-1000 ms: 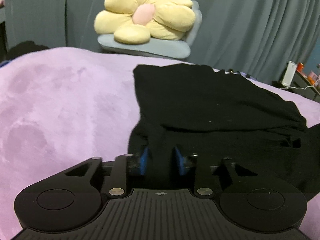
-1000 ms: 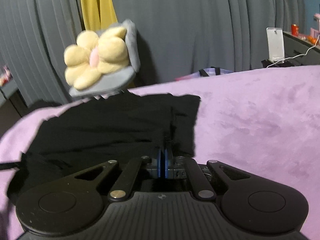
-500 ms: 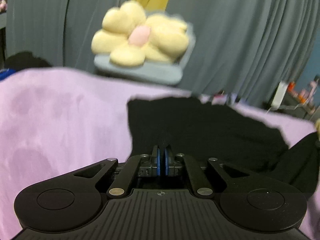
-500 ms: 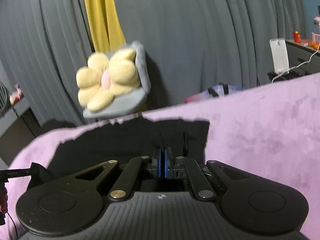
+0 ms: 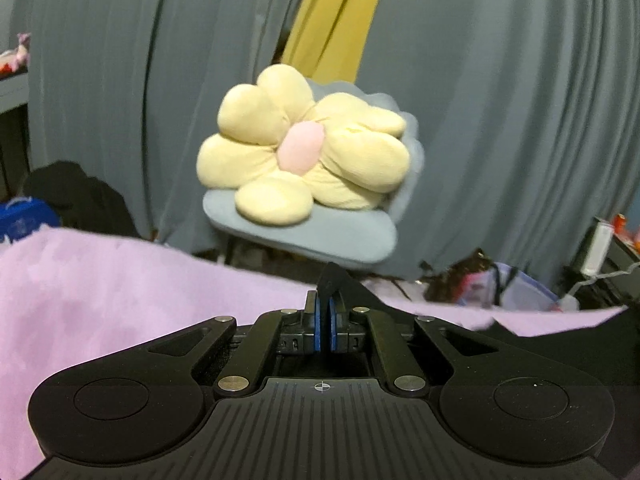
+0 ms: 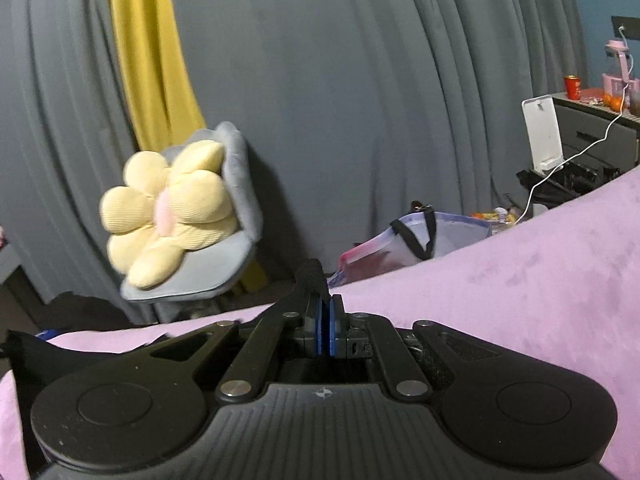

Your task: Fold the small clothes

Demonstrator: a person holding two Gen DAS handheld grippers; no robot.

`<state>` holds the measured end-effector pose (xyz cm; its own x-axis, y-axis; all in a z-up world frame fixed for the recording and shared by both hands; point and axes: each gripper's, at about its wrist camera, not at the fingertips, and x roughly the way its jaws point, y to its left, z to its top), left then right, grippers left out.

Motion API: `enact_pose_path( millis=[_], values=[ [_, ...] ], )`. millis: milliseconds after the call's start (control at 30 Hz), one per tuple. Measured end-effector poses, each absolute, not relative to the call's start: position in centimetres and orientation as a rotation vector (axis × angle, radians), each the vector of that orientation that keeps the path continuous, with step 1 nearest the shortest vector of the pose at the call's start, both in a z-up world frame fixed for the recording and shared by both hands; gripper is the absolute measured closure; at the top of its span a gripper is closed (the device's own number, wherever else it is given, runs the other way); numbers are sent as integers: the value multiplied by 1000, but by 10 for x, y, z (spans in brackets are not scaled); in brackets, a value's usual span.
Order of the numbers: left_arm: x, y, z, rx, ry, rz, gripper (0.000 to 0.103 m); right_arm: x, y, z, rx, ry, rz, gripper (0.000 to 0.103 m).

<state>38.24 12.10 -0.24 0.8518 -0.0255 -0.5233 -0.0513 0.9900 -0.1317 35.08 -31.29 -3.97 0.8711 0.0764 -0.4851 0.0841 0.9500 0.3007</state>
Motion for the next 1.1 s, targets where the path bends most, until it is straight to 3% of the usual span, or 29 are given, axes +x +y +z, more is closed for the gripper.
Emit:
enact_pose_path(
  millis=[167,233,367,567,633,700,767,900,1033,1100],
  values=[
    [430,105,-22,-96,554,107,96,394,-309,-59,312,532,-89,100],
    [444,101,-39,-93,608,150,88,406,-307,-70,320,557,-121,99],
    [421,106,-65,-139,625,140,83,391,-293,-80,340,533,-129,95],
    [386,66,-91,-142,637,-56,53,378,-195,-113,384,658,358,94],
    [389,54,-98,-108,648,-43,48,382,-173,-128,331,673,361,93],
    [396,52,-104,-92,656,-12,48,392,-175,-135,293,673,271,94],
    [404,60,-108,-114,657,32,46,406,-197,-139,283,680,139,103],
    [407,76,-119,-172,640,57,46,418,-252,-142,322,651,53,103],
    [406,59,-125,-39,632,76,41,400,-246,-132,297,627,-9,103],
    [406,54,-125,-7,634,88,41,380,-235,-125,296,609,64,92]
  ],
)
